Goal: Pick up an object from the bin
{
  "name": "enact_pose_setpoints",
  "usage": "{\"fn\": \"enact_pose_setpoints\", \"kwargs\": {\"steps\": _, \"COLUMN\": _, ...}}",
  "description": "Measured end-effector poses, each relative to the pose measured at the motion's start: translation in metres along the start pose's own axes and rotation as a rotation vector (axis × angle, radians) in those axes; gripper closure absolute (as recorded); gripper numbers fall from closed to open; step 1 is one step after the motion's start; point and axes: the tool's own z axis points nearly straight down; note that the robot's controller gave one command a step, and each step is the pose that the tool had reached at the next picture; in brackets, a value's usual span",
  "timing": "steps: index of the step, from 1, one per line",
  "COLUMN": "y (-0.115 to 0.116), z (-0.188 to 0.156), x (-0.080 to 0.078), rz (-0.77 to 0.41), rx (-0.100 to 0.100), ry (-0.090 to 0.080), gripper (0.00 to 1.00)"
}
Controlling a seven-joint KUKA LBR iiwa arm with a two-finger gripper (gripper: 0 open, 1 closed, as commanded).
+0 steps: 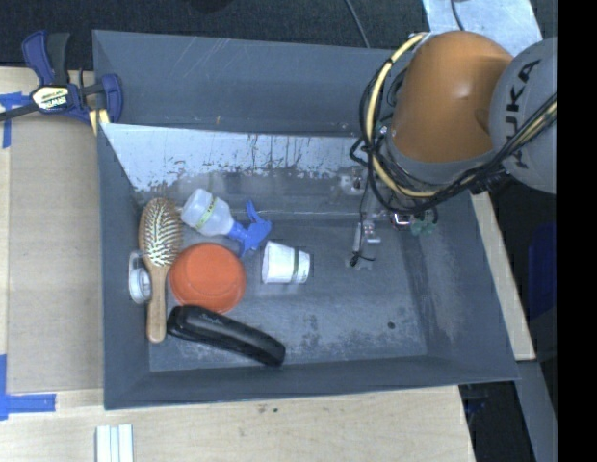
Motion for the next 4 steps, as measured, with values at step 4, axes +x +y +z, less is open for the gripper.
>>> {"fn": "enact_pose_setpoints", "kwargs": {"steps": 4, "y": 0.040, "z": 0.140, "x": -0.002, "rz": 0.146, "rx": -0.002, "ry": -0.012, "gripper": 0.00}}
